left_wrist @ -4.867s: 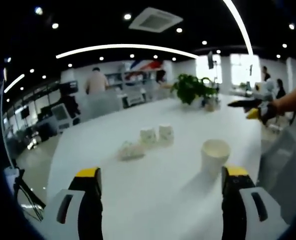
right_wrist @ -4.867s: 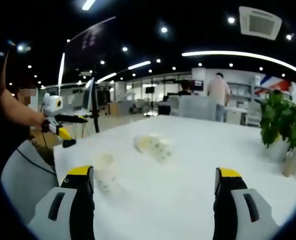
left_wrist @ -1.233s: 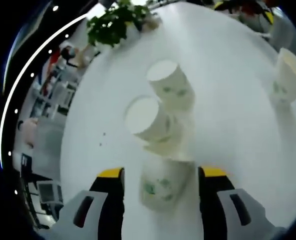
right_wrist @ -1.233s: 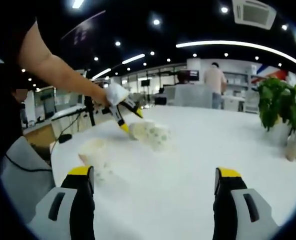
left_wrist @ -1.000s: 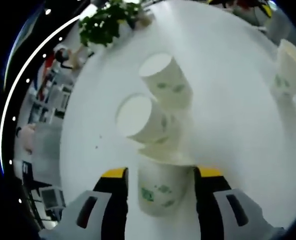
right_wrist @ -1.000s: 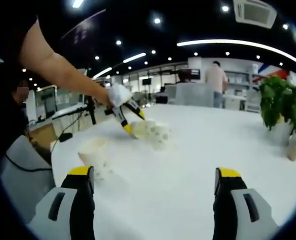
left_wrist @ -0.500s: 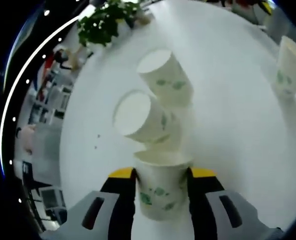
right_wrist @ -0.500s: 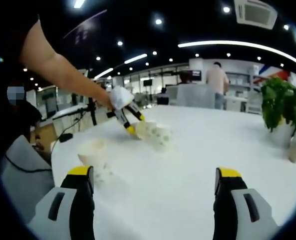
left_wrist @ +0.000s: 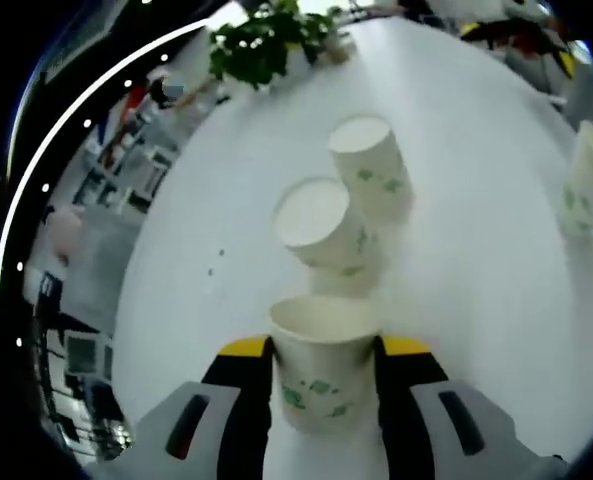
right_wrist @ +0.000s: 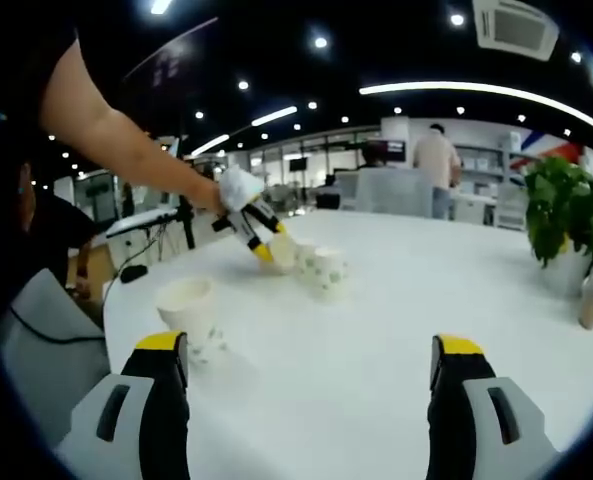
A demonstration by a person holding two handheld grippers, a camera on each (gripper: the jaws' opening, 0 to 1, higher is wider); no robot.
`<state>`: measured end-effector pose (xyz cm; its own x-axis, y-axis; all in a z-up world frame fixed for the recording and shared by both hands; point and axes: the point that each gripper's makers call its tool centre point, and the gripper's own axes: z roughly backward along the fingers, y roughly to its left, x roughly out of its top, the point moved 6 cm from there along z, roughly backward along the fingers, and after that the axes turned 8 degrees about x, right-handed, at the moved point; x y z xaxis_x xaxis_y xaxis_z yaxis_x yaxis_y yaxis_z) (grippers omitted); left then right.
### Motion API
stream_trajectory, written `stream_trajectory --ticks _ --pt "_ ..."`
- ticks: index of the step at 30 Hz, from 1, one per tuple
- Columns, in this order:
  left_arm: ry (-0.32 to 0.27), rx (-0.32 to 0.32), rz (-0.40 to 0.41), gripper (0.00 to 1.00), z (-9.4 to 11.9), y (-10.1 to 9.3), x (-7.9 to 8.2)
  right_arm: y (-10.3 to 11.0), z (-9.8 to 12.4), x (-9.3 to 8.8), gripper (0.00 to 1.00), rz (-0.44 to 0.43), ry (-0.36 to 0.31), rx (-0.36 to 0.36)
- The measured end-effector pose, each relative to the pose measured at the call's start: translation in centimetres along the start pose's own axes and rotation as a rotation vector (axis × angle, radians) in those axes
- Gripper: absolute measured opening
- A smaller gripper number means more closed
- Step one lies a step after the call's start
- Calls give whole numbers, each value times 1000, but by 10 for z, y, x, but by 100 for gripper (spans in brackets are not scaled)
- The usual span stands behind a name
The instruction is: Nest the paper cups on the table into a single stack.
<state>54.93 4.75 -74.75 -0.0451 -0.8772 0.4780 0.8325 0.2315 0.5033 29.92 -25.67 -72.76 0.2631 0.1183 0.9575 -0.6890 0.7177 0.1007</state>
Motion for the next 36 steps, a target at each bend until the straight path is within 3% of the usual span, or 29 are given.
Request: stream_trajectory --ticks 9,11,19,23,31,36 --pt "-95 86 252 39 17 15 0 0 -1 4 100 6 -1 5" --pt "-146 120 357 39 22 23 4 1 -2 5 100 11 -2 8" --pt "-271 193 579 39 37 39 12 2 -3 10 100 22 -4 11" --pt "-361 225 738 38 45 47 18 3 -2 12 100 26 -6 13" --pt "-514 271 914 38 61 58 29 2 -2 16 100 36 -4 17" --pt "-545 280 933 39 67 62 33 2 -2 16 100 41 0 21"
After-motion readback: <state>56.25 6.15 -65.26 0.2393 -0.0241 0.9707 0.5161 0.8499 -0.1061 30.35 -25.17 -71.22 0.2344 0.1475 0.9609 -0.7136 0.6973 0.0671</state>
